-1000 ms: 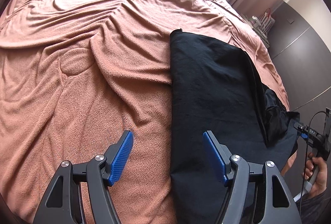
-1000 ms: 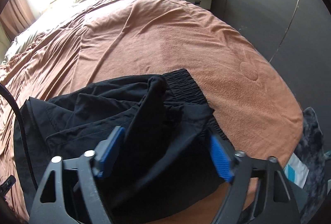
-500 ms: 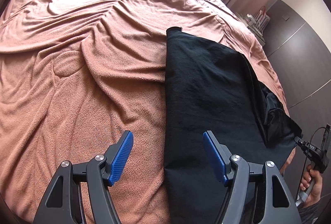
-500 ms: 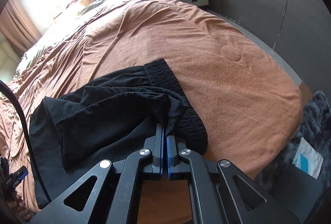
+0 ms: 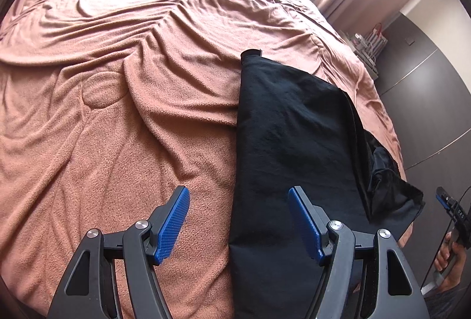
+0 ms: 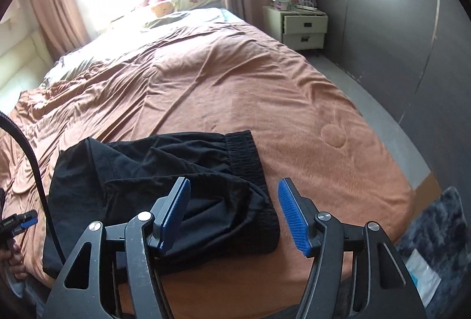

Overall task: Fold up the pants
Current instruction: 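Open the right tool and press the folded pants flat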

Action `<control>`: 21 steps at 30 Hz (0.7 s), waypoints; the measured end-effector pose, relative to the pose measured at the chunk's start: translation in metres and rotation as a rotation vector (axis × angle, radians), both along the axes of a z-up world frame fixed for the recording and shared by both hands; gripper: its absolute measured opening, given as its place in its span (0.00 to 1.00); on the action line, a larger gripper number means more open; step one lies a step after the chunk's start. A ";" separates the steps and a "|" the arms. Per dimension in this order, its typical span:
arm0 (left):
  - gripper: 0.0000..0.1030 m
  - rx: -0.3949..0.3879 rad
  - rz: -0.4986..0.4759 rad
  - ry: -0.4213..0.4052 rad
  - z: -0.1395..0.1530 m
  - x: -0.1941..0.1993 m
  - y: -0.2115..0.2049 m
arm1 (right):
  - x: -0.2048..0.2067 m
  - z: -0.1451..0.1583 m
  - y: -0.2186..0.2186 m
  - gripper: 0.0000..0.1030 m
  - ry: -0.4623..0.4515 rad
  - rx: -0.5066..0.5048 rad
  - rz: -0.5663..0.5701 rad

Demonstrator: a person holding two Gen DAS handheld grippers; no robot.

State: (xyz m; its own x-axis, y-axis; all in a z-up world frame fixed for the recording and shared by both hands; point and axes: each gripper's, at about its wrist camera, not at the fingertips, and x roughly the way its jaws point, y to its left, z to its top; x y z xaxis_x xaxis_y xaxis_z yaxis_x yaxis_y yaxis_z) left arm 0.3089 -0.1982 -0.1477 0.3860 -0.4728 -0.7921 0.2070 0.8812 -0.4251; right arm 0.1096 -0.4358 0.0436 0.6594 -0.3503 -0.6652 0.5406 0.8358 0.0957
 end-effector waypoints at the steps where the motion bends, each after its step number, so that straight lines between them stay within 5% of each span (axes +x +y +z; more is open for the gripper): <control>1: 0.70 -0.005 0.001 -0.001 0.000 0.001 0.000 | 0.006 0.000 0.003 0.59 0.009 -0.015 0.035; 21: 0.70 -0.030 0.016 0.019 -0.009 0.017 -0.003 | 0.140 -0.052 -0.022 0.59 0.224 -0.051 0.313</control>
State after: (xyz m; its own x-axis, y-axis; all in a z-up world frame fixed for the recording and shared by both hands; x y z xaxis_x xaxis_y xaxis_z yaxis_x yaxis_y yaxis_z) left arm 0.3261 -0.2012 -0.1566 0.3783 -0.4901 -0.7853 0.1846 0.8712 -0.4548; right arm 0.2498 -0.4574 -0.0082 0.5801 -0.1918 -0.7916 0.2615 0.9643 -0.0421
